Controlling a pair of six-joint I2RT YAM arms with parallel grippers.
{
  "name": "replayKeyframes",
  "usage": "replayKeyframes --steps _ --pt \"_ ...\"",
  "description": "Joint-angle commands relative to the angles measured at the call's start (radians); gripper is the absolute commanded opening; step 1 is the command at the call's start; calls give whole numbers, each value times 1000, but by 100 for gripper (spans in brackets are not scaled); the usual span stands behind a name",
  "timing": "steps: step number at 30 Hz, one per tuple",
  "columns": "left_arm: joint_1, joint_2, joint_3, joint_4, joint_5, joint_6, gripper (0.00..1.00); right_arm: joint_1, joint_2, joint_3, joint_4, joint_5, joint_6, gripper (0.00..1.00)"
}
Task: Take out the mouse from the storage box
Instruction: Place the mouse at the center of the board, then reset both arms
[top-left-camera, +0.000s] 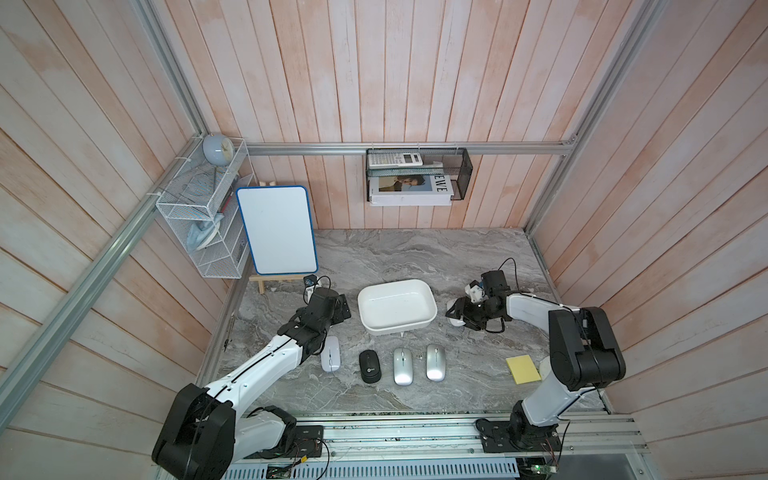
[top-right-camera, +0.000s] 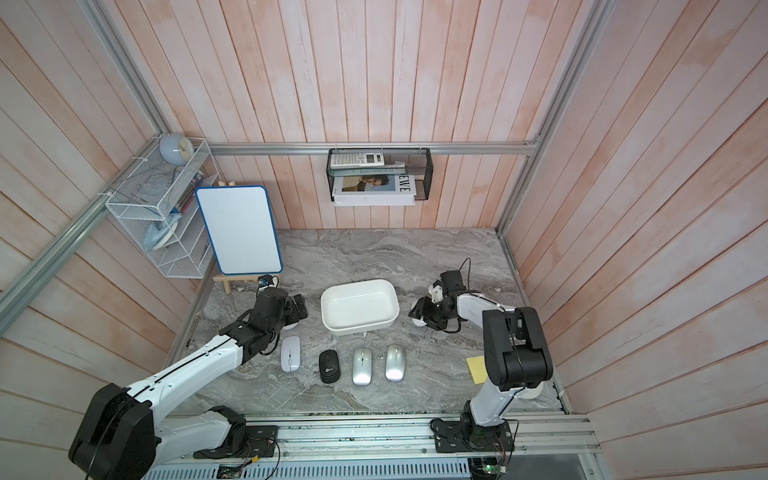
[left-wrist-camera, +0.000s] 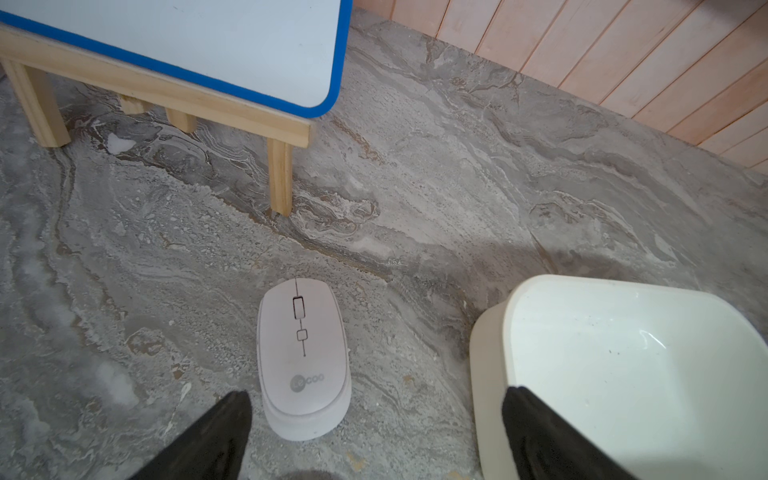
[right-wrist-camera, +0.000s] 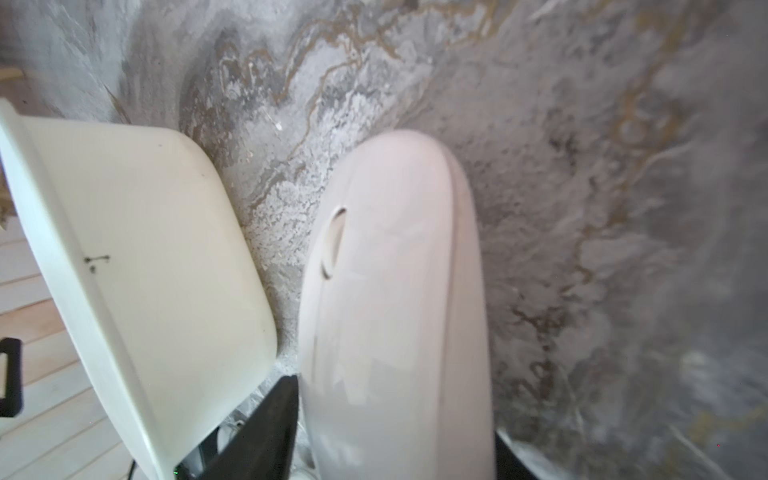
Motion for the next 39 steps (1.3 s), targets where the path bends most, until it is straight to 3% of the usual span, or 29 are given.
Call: replayKeyframes --steps 1,6,12,15,19,24,26,29,34,39 --pt "6 6 -12 21 -5 16 100 -10 -43 24 -93 83 -32 68" --pt "-4 1 -5 5 -24 36 100 -8 -102 59 -206 171 -48 81" --pt "-29 -34 15 -30 -64 73 100 29 -281 165 -419 314 -91 86" --pt "-66 -51 63 -63 -82 103 100 92 -392 198 -475 444 -68 86" --pt "-158 -96 103 -85 -203 147 100 205 -570 132 -413 553 -3 87" --pt "-176 -169 85 -62 -315 132 100 303 -762 -48 -246 631 31 89" --pt "-176 -191 68 -30 -330 147 100 305 -827 -145 -169 664 31 98" --pt "-177 -208 12 86 -411 218 100 303 -934 -277 -73 742 42 98" --pt "-157 -151 54 55 -554 266 100 299 -1058 -350 13 826 -43 98" --pt "-54 -145 7 170 -503 316 100 255 -1041 -349 45 882 -69 98"
